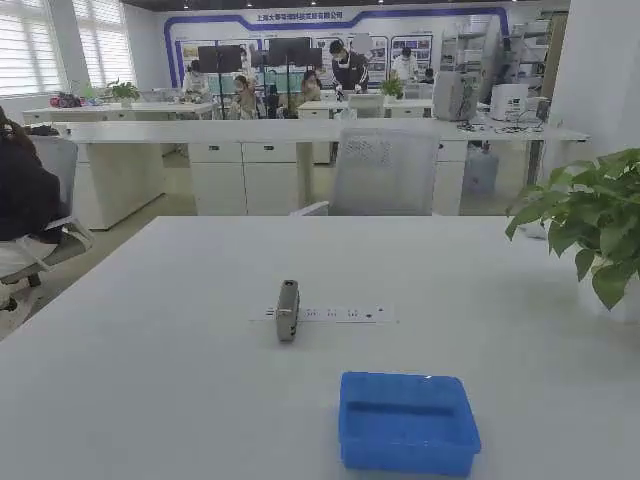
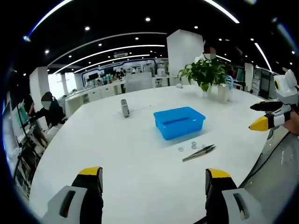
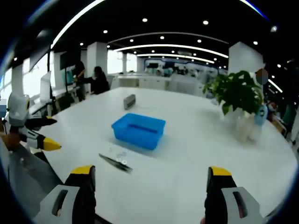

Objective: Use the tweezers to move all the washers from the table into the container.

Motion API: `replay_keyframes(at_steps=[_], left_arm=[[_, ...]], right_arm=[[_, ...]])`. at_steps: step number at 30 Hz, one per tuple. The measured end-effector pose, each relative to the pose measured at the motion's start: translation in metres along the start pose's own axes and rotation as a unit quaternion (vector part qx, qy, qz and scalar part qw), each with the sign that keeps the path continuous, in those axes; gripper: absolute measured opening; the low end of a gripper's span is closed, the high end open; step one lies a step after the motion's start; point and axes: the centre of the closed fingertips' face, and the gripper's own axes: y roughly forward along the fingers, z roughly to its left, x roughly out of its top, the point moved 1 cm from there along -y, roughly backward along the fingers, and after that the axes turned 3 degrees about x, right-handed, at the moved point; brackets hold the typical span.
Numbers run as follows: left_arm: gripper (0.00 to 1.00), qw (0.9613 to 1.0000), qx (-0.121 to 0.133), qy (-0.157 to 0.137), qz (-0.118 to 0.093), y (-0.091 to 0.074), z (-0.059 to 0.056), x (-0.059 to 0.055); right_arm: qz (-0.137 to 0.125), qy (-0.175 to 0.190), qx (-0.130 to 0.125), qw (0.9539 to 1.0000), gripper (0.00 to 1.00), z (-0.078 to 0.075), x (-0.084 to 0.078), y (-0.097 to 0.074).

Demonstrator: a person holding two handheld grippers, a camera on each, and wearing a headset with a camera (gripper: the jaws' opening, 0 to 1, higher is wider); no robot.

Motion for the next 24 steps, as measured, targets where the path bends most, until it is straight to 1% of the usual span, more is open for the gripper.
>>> replay_keyframes(at_steps=[15,24], left_arm=[[0.92,1.0,0.005,-0.001,0.005,0.0008,0.0017,-0.0016],[0.92,0.9999,0.002,0.002,0.01,0.0012,0.0005,-0.0033]], right_arm=[[0.007,-0.008,0.008,0.9999,0.98,0.0029,-0.0016,0.0014],[0.004,-0.004,0.01,0.9999,0.97,0.0029,-0.001,0.0011]])
